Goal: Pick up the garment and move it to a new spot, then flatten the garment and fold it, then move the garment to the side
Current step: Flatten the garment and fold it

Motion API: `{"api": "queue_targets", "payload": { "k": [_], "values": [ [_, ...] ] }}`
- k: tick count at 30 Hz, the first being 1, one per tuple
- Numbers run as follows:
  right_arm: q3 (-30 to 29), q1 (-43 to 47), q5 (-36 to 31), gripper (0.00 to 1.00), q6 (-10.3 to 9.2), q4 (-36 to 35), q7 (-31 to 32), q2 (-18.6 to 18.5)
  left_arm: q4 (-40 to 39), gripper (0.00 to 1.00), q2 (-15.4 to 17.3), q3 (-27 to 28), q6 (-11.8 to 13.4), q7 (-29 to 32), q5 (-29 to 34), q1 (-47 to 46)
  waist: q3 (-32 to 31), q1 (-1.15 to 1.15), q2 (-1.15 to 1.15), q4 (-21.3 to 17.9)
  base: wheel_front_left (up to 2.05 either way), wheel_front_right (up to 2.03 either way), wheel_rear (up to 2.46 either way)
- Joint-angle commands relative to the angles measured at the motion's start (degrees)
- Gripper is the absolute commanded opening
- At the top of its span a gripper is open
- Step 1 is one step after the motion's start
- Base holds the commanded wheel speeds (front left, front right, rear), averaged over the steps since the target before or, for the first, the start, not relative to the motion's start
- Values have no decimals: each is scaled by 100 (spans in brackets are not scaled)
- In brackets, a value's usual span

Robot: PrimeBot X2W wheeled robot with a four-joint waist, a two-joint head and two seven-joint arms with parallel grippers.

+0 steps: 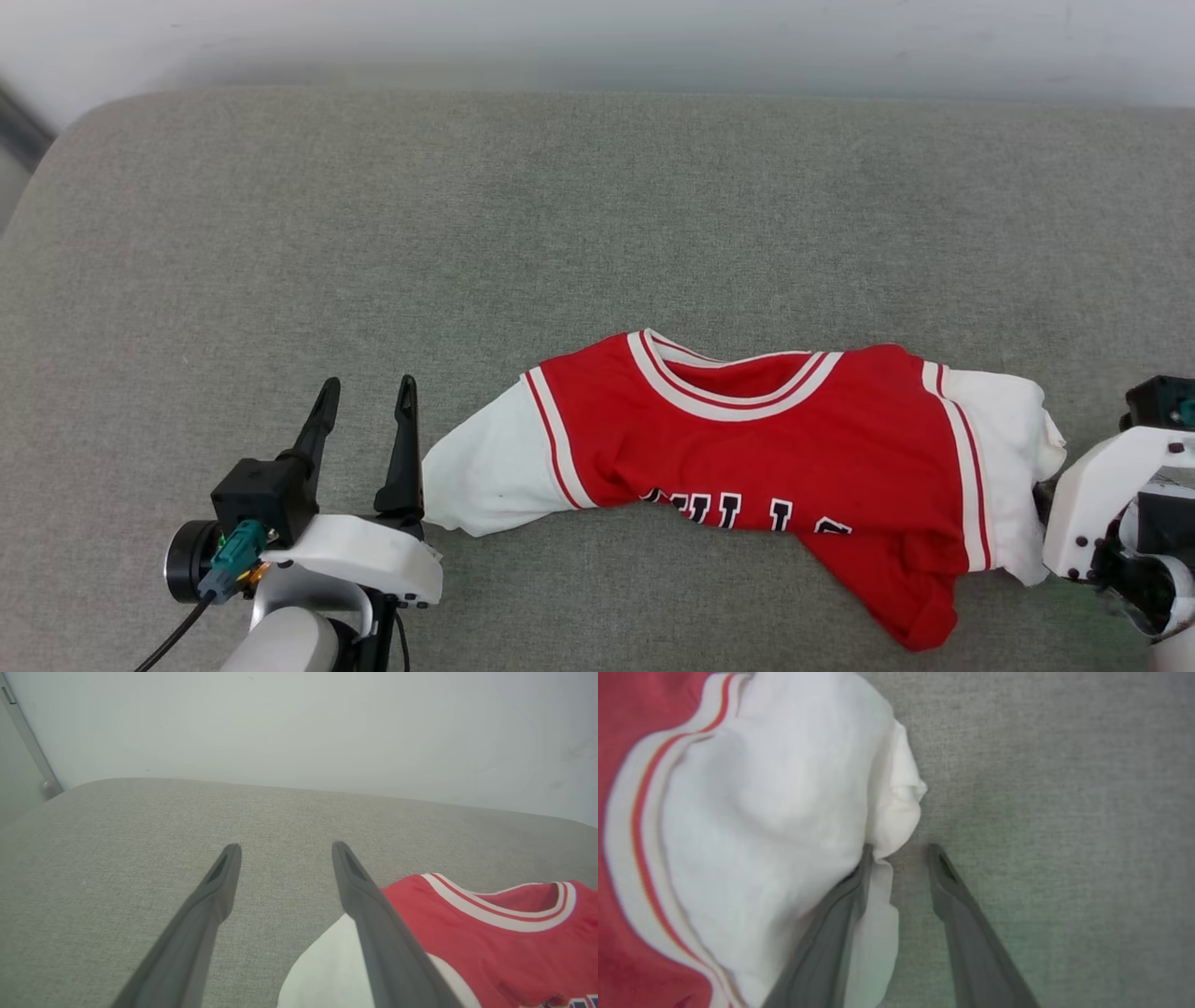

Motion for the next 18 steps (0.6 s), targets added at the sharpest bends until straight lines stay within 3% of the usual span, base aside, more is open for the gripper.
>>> {"api": "queue_targets", "payload": {
  "k": [1, 7, 18],
  "values": [
    [229, 208, 48, 0, 75, 199, 48, 272, 27, 100, -8, 19, -29, -39, 4, 11, -17, 0, 0, -14, 0, 0, 0],
    [3, 32, -188, 0, 41, -445, -553, -132, 60, 100, -5, 30, -19, -45, 30, 64, -180, 0, 0, -146, 0, 0, 0],
    [-865, 314, -492, 0, 40, -1831, -572, -141, -4, 100, 14, 64, 58, -55, 13, 215, -309, 0, 0, -332, 0, 0, 0]
  ]
}}
